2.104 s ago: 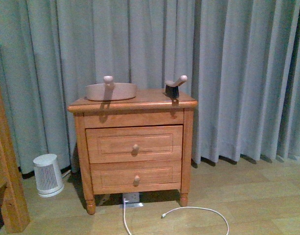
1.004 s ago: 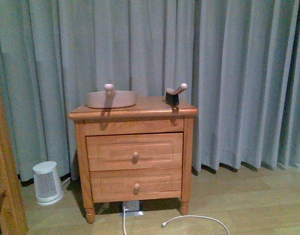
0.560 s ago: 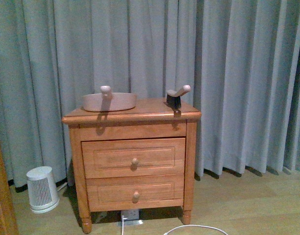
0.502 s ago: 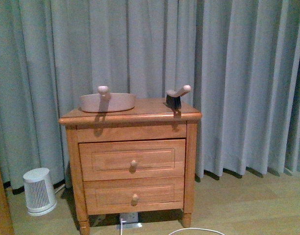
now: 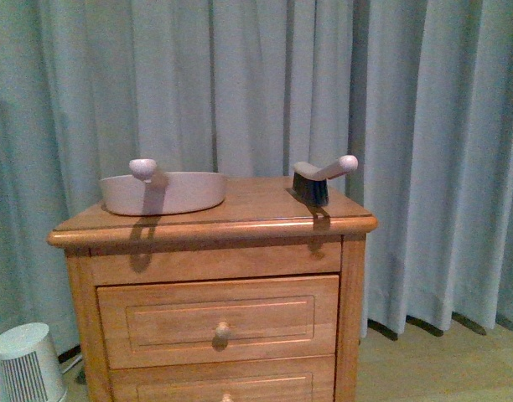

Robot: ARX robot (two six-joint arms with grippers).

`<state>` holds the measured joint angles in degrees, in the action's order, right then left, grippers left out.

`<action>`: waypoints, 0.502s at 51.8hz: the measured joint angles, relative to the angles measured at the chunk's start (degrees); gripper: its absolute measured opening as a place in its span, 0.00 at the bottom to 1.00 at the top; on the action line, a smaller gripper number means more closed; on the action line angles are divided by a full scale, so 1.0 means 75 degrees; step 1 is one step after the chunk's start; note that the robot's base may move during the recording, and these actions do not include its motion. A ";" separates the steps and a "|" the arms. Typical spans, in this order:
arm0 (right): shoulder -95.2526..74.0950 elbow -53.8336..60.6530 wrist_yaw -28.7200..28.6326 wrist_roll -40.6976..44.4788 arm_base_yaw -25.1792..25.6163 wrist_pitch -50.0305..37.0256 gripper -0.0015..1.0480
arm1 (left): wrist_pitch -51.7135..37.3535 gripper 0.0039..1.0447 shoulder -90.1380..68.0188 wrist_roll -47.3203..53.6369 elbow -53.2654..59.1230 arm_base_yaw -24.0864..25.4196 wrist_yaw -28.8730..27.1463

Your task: Clean up trash

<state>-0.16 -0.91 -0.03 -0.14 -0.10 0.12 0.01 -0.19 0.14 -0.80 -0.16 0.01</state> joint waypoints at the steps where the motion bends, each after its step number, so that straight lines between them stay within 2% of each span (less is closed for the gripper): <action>1: 0.0000 0.0000 0.0000 0.0000 0.0000 0.0000 0.93 | 0.0000 0.93 0.0000 0.0000 0.0000 0.0000 -0.0003; 26: 0.0000 0.0000 0.0003 0.0000 0.0000 0.0003 0.93 | 0.0000 0.93 -0.0003 0.0000 0.0000 0.0000 -0.0003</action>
<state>-0.16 -0.91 -0.01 -0.14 -0.10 0.14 0.01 -0.21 0.14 -0.80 -0.16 -0.01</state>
